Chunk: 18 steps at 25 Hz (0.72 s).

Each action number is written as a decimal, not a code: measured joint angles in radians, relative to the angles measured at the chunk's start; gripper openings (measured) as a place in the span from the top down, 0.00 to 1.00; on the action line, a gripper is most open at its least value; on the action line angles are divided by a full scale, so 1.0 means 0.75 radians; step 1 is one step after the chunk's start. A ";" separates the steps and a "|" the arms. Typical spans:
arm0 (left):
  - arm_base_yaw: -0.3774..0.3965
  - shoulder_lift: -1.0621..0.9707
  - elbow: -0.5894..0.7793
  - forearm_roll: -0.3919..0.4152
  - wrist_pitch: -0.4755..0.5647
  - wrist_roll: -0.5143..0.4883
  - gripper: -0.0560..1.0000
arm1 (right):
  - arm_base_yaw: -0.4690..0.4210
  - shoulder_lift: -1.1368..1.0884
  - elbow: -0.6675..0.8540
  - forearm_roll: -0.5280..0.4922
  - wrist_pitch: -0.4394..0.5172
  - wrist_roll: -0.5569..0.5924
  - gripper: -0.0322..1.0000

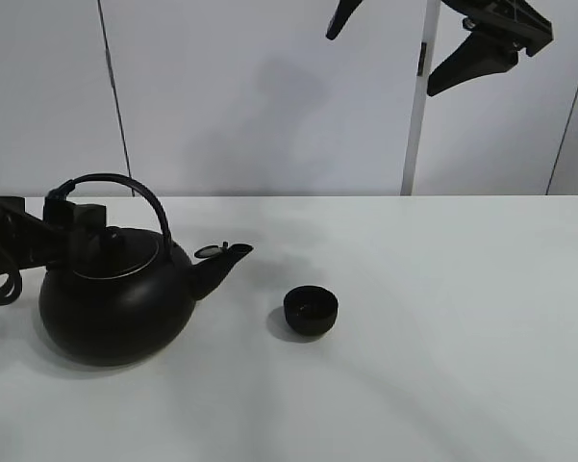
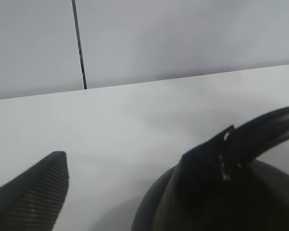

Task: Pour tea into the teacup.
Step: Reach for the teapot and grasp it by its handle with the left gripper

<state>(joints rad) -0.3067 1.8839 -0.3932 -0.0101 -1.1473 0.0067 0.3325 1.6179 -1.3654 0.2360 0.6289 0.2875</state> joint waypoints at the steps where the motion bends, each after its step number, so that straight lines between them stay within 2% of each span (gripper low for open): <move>1: 0.000 0.003 0.000 0.003 0.000 0.000 0.38 | 0.000 0.000 0.000 0.000 0.000 0.000 0.30; 7: 0.000 0.004 0.000 0.044 0.000 0.000 0.56 | 0.000 0.000 0.000 0.000 0.000 0.000 0.30; 12: 0.000 0.005 0.000 0.085 0.000 0.004 0.79 | 0.000 0.000 0.000 0.000 0.000 0.000 0.30; 15: 0.003 0.009 -0.002 0.061 0.000 0.030 0.83 | 0.000 0.000 0.000 0.000 0.000 0.000 0.30; 18: 0.004 0.013 -0.006 0.058 -0.001 0.035 0.84 | 0.000 0.000 0.000 0.000 0.000 0.000 0.30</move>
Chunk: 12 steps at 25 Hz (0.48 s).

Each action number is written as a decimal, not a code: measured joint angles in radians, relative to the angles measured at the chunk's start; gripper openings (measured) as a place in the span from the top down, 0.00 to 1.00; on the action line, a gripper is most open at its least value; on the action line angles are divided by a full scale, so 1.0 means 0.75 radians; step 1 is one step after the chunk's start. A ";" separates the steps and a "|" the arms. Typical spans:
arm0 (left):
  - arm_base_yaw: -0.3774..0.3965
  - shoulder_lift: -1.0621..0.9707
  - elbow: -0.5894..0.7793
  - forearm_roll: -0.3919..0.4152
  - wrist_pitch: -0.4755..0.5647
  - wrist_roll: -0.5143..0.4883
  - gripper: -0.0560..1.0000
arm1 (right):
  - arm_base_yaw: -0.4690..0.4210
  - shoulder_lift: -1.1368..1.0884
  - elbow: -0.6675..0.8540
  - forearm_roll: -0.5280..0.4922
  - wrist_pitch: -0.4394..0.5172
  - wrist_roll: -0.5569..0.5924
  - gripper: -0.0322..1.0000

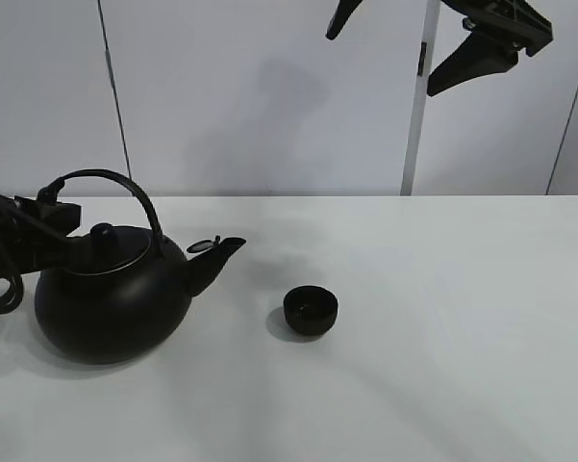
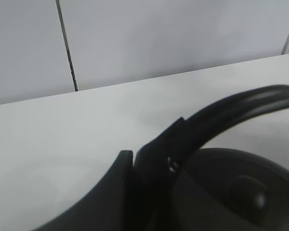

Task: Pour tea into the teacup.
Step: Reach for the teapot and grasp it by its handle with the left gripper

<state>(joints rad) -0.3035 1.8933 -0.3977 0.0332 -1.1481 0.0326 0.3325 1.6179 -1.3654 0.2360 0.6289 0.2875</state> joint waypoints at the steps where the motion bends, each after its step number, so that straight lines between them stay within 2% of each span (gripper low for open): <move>1: 0.000 0.001 0.000 0.000 0.000 0.000 0.84 | 0.000 0.000 0.000 0.000 0.000 0.000 0.30; 6: 0.000 -0.004 0.000 0.012 0.002 0.002 0.84 | 0.000 0.000 0.000 0.000 0.000 0.000 0.30; 12: 0.000 -0.059 -0.041 0.073 0.126 0.008 0.84 | 0.000 0.000 0.000 0.000 0.000 0.000 0.30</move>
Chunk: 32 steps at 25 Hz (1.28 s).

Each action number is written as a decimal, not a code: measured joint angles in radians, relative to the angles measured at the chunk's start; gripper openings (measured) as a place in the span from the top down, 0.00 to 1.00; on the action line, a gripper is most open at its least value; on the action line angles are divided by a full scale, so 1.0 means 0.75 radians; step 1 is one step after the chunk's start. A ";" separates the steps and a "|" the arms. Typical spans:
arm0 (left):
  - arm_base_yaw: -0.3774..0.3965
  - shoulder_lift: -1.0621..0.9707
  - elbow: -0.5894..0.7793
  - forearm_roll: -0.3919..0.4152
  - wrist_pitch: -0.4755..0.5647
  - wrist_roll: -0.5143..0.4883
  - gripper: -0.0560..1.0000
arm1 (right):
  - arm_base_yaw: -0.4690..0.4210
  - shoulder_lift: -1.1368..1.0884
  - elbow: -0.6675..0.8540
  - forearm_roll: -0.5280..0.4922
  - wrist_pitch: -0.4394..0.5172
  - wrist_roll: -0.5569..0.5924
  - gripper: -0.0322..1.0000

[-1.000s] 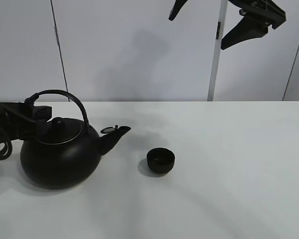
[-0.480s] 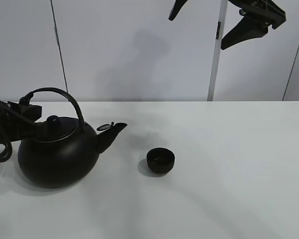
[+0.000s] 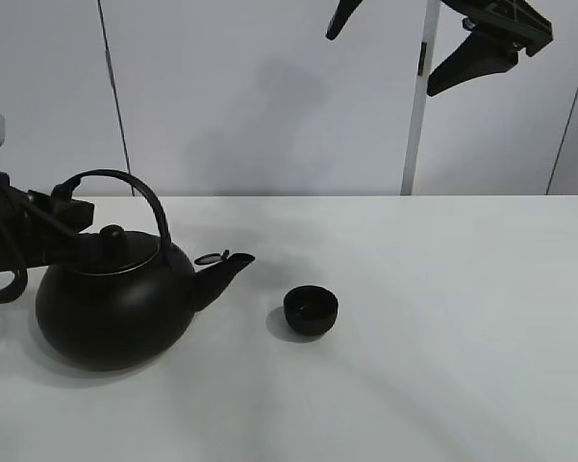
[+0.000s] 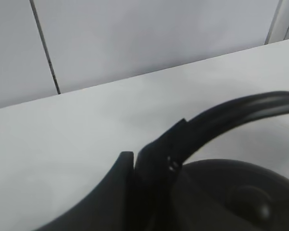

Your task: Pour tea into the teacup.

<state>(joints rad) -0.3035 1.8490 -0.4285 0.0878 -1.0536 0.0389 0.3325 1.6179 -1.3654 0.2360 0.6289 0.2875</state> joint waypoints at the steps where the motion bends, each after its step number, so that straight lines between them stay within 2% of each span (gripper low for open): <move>1: 0.000 -0.005 -0.014 0.009 0.020 0.000 0.84 | 0.000 0.000 0.000 0.000 0.000 0.000 0.30; 5: -0.028 -0.019 -0.113 0.077 0.106 0.002 0.84 | 0.000 0.000 0.000 0.000 0.000 0.000 0.30; 14: -0.114 -0.019 -0.305 0.110 0.319 0.044 0.85 | 0.000 0.000 0.000 0.000 0.000 0.000 0.30; 18: -0.120 -0.019 -0.351 0.138 0.417 0.063 0.85 | 0.000 0.000 0.000 0.000 0.000 0.000 0.30; 23: -0.120 -0.018 -0.376 0.142 0.446 0.127 0.85 | 0.000 0.000 0.000 0.000 0.000 0.000 0.30; 32: -0.120 0.042 -0.429 0.144 0.471 0.163 0.85 | 0.000 0.000 0.000 0.000 0.000 0.000 0.30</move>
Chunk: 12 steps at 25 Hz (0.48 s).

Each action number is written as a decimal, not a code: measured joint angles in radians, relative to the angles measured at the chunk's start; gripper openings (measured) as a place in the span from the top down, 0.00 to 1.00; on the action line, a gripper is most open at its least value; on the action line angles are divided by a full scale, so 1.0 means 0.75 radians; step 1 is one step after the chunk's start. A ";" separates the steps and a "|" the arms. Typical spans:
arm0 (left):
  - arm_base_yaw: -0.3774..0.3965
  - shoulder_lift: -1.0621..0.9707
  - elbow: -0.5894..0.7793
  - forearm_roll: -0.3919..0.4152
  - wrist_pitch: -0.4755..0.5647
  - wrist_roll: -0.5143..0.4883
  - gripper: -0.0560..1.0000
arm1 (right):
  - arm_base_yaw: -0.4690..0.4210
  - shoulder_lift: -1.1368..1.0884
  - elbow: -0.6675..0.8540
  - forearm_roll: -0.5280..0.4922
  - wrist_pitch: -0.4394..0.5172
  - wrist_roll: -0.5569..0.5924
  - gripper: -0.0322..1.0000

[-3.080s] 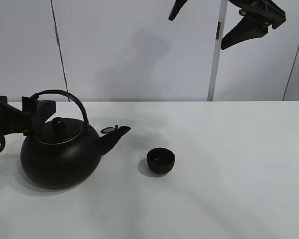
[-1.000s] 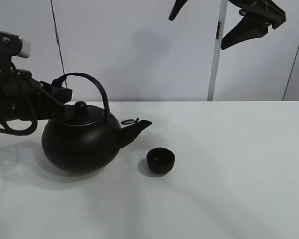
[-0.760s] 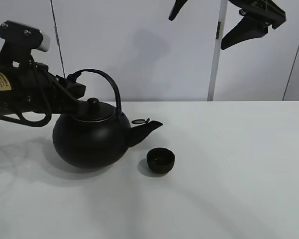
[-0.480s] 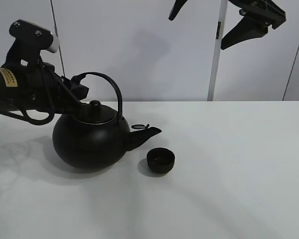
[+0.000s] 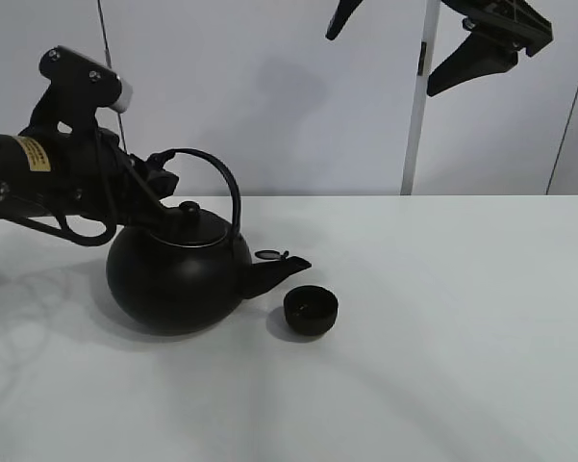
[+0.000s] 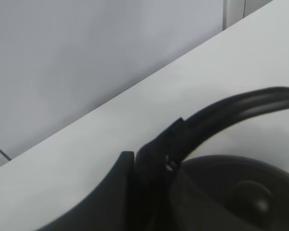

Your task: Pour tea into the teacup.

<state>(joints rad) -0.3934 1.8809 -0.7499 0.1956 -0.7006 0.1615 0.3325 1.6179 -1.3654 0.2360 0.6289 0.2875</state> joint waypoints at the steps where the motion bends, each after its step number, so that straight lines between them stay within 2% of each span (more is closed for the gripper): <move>1: 0.000 0.002 -0.002 0.000 0.000 0.002 0.85 | 0.000 0.000 0.000 0.000 0.000 0.000 0.30; 12: 0.000 0.002 -0.013 0.026 0.009 0.060 0.85 | 0.000 0.000 0.000 0.000 0.000 0.000 0.30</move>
<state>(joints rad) -0.3934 1.8822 -0.7594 0.2147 -0.6935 0.2064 0.3325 1.6179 -1.3654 0.2360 0.6289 0.2875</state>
